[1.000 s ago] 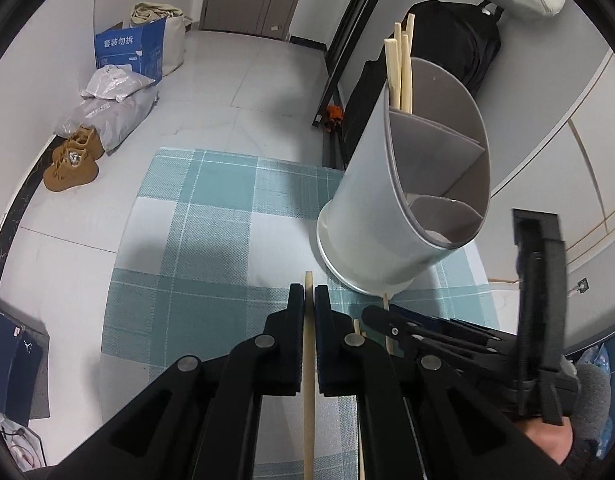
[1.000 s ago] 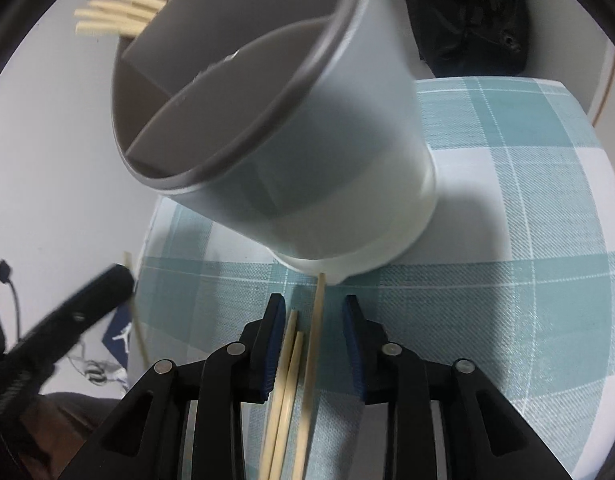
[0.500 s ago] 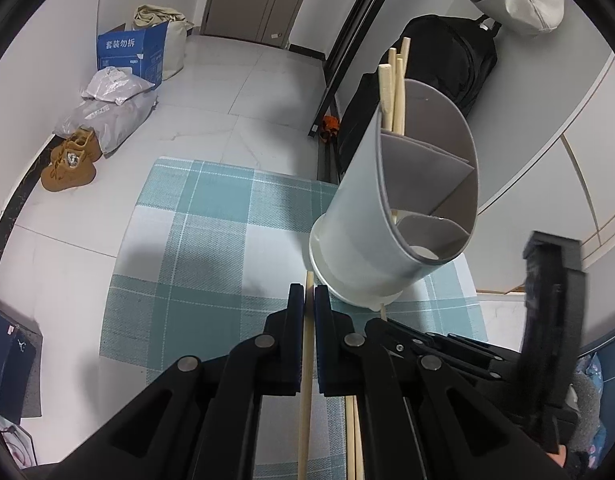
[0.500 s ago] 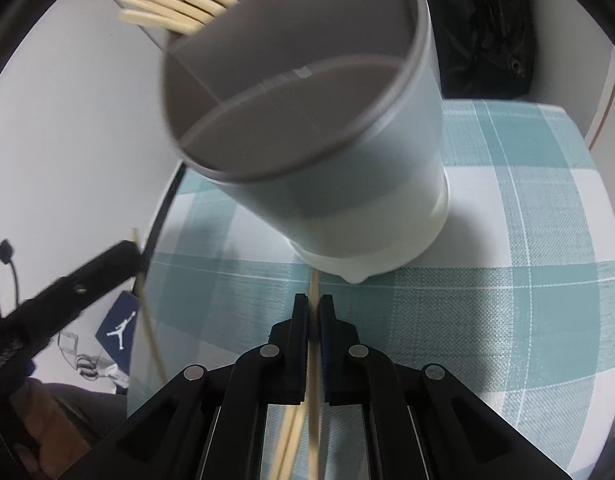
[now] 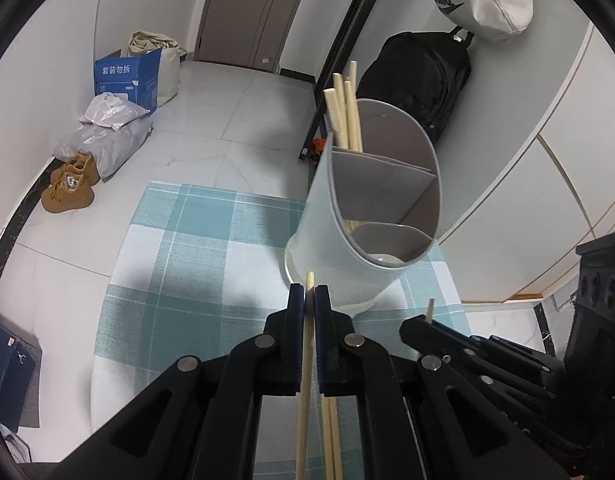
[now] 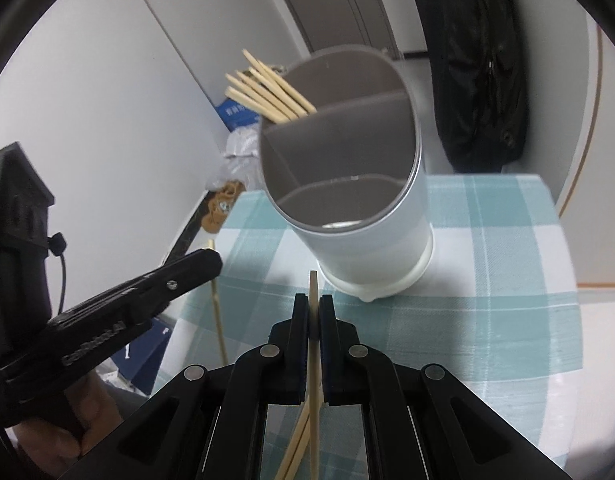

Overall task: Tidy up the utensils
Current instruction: 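Raise both held chopsticks and carry them over the white holder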

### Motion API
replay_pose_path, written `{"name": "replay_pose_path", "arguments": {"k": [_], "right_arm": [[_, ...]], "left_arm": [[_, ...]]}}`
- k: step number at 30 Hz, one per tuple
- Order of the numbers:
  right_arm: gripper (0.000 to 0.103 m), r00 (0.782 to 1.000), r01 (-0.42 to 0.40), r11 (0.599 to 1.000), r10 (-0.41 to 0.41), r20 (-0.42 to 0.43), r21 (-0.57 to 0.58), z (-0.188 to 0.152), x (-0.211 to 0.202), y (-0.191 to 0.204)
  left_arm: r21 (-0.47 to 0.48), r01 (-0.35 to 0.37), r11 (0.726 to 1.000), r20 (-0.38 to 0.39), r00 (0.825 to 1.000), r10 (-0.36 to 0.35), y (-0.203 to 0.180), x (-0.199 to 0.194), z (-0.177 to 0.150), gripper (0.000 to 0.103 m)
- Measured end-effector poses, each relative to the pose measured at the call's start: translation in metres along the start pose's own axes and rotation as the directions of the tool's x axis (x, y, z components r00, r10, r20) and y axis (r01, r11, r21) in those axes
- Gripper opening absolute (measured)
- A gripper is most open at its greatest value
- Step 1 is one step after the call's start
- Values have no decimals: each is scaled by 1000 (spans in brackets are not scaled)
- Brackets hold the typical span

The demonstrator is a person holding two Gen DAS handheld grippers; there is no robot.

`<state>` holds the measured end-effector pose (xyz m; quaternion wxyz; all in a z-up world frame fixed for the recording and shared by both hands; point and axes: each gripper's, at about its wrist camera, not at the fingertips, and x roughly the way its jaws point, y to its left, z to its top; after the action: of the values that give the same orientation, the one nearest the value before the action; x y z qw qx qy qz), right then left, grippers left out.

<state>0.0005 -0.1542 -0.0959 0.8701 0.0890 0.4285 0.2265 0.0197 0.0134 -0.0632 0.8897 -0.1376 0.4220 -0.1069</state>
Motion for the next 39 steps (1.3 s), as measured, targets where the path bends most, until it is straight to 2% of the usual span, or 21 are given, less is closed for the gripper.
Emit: {"name": "replay_pose_path", "arguments": {"k": [3,6,13,19,29,39], "right_arm": [[4,999,4,1000,-3,34,-23,5,-9,12],[4,998,5,1000,-3,66,-21,4,-18,6],[4,988,4,1000,-3,153,-8,-2,-37,-7],[4,973,2,999,7,230,-38,-6,-61,-3],[4,951,59,997,-44,305,-40,-2,-77,0],[4,928,84,996,-72,367,-17,19,-98,-6]], "left_arm": [[-25,17,1000,14,1000,-17,-1,-6,-2,1],[-22,14,1000,31,999,-14,-7,-10,-1,1],[23,11,1000,77,997,-12,-29,-25,1,1],[74,7,997,107,994,-15,-43,-41,3,1],[111,-13,994,114,993,0,-52,-51,10,1],[130,10,991,117,993,-25,-67,-63,26,1]]}}
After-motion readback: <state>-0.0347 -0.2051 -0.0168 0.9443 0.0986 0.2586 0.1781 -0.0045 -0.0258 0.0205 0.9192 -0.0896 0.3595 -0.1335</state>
